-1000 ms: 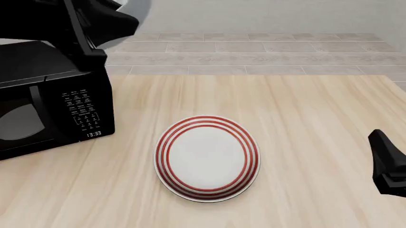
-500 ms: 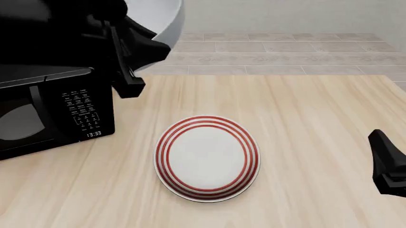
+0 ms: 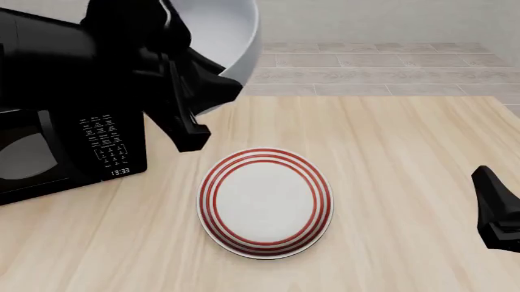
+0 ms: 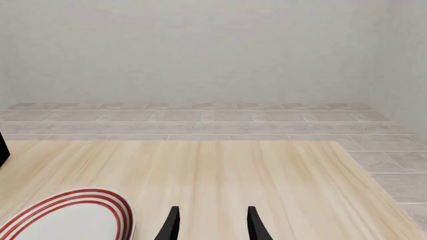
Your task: Pick up the white bowl and put it on the plate.
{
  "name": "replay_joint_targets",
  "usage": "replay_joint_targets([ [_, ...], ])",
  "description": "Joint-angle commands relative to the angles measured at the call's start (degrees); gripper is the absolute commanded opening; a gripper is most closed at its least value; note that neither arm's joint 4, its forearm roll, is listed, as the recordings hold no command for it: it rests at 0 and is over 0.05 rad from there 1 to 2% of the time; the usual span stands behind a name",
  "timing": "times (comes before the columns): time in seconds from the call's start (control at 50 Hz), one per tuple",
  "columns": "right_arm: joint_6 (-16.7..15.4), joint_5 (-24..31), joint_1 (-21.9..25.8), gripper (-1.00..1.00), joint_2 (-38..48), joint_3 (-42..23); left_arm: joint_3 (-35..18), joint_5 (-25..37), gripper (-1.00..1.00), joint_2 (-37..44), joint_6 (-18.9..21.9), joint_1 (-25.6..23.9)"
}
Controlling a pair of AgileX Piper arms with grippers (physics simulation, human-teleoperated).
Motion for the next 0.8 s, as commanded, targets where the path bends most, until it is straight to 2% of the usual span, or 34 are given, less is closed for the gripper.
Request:
replay_joint_targets([
  [0.02, 0.0, 1.2, -0.1, 1.00, -1.2, 0.0, 1.0, -0.5, -1.00, -1.3, -2.3, -1.9],
  [0.18, 0.0, 1.2, -0.1, 1.00, -1.2, 0.0, 2.3, -1.6, -1.00, -1.6, -5.1, -3.6],
  [0.44, 0.0, 1.2, -0.1, 1.00, -1.2, 0.0, 6.6, -4.7, -1.00, -0.5, -6.6, -4.6],
  [0.8, 0.0, 1.2, -0.1, 1.00, -1.2, 0.0, 8.6, -7.2, -1.00, -0.1, -10.2, -6.5],
])
